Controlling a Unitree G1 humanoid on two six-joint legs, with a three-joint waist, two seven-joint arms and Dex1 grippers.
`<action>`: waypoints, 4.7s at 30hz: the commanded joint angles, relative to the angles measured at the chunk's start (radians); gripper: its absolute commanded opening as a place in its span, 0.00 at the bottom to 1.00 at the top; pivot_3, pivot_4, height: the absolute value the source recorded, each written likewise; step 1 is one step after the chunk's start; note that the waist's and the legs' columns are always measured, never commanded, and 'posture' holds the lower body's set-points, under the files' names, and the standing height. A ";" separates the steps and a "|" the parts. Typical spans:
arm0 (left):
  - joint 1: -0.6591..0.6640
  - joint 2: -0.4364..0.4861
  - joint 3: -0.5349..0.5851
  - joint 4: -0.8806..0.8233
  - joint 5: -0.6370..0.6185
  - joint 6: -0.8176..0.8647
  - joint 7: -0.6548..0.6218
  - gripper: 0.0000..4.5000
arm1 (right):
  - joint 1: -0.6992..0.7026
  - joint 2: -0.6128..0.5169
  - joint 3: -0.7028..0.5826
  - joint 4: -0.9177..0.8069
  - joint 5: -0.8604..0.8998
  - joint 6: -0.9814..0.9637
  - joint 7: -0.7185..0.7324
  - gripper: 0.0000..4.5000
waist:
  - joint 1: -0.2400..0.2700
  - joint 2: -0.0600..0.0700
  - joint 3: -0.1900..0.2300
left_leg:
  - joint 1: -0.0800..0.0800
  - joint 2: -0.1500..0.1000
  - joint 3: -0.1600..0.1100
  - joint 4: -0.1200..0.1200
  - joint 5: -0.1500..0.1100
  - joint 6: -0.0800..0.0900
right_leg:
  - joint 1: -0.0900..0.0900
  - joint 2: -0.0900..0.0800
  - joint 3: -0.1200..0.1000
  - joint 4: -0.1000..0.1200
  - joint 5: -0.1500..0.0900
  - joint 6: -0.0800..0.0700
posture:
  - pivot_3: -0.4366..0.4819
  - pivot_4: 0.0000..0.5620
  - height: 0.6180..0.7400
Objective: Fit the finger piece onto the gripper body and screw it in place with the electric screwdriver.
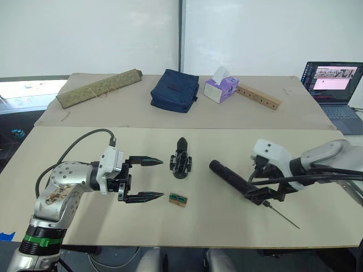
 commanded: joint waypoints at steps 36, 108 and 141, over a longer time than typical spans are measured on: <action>0.048 0.024 0.006 -0.031 -0.003 -0.027 0.001 1.00 | -0.032 -0.019 0.135 0.051 -0.296 -0.241 0.101 0.43 | 0.005 -0.006 -0.003 | 0.002 0.000 0.000 0.000 0.000 0.000 | 0.001 -0.002 -0.001 0.001 0.001 -0.001 | 0.48 0.27 1.00; -0.035 -0.206 -0.289 0.449 0.367 -0.288 0.014 1.00 | 0.406 0.843 -0.179 0.187 -0.057 -1.362 0.176 0.43 | 0.002 -0.004 -0.003 | -0.001 -0.001 0.002 0.003 0.001 -0.001 | -0.010 0.002 0.002 0.017 0.001 -0.001 | 0.48 0.27 1.00; -0.028 -0.195 -0.287 0.455 0.368 -0.291 0.019 1.00 | 0.384 0.844 -0.160 0.224 -0.065 -1.371 0.171 0.43 | 0.000 -0.003 -0.003 | 0.000 -0.001 0.002 0.003 0.001 -0.001 | -0.009 0.002 0.002 0.017 0.001 -0.001 | 0.48 0.27 1.00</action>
